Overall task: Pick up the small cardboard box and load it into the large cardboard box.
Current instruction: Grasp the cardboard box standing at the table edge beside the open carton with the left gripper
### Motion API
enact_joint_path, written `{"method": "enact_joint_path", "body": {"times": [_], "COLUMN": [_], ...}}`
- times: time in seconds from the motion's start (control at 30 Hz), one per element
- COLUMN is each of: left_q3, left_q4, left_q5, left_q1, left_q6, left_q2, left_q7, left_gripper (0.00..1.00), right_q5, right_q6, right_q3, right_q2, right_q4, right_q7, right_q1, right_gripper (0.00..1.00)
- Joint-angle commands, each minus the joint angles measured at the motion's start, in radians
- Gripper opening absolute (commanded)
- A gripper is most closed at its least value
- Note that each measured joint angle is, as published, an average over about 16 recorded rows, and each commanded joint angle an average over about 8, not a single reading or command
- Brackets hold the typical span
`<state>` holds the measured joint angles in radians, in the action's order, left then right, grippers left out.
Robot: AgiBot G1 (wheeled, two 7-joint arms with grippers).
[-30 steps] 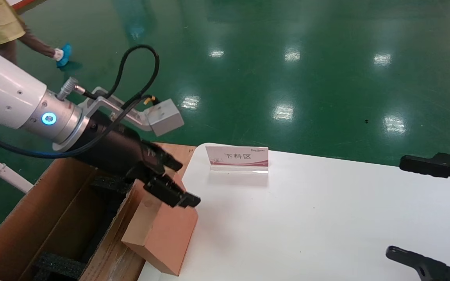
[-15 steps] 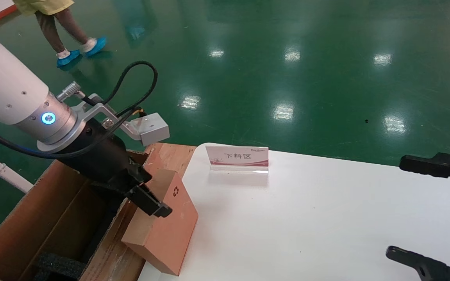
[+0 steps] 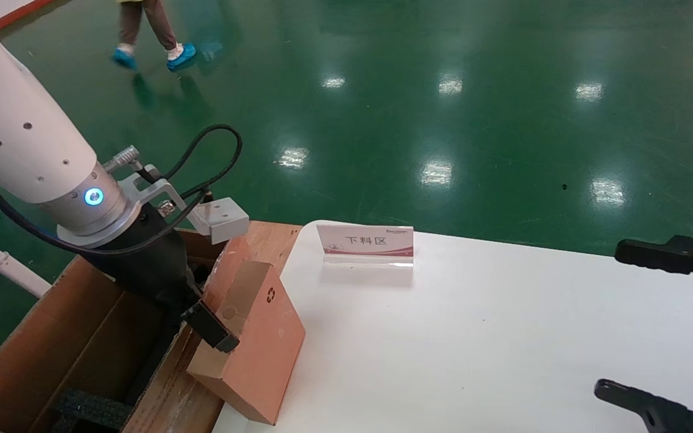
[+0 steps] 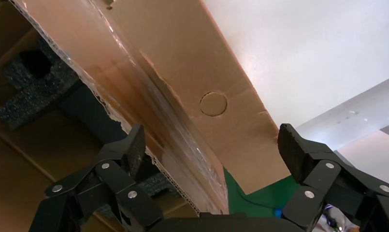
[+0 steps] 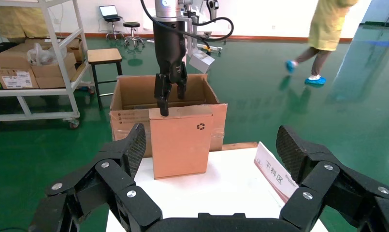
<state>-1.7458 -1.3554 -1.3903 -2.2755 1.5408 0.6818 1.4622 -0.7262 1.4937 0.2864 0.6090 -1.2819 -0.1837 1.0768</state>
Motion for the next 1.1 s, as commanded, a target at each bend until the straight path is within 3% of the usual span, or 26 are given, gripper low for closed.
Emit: {"method": "enact_joint_path", "body": {"times": [0.03,0.6,1.1], "left_q3": [-0.021,-0.019,-0.036], "left_q4": [0.000,-0.005,-0.004], "left_q5": [0.003,-0.009,-0.013], "left_q1": [-0.005,0.044,0.089], "left_q6": [-0.009,-0.166,-0.197], "left_q2": [0.003,-0.054,-0.059], "left_q7": [0.014,-0.027,-0.021], "left_gripper": [1.00,1.00,1.00], "right_q5": [0.000,0.001,0.002], "right_q6": [0.000,-0.001,-0.001], "right_q3": [0.000,0.001,0.002], "right_q2": [0.000,-0.001,-0.001], "right_q4": [0.000,0.000,0.000], "right_q7": [0.000,0.001,0.001], "right_q1": [0.000,0.000,0.000], "right_gripper": [1.00,1.00,1.00]}}
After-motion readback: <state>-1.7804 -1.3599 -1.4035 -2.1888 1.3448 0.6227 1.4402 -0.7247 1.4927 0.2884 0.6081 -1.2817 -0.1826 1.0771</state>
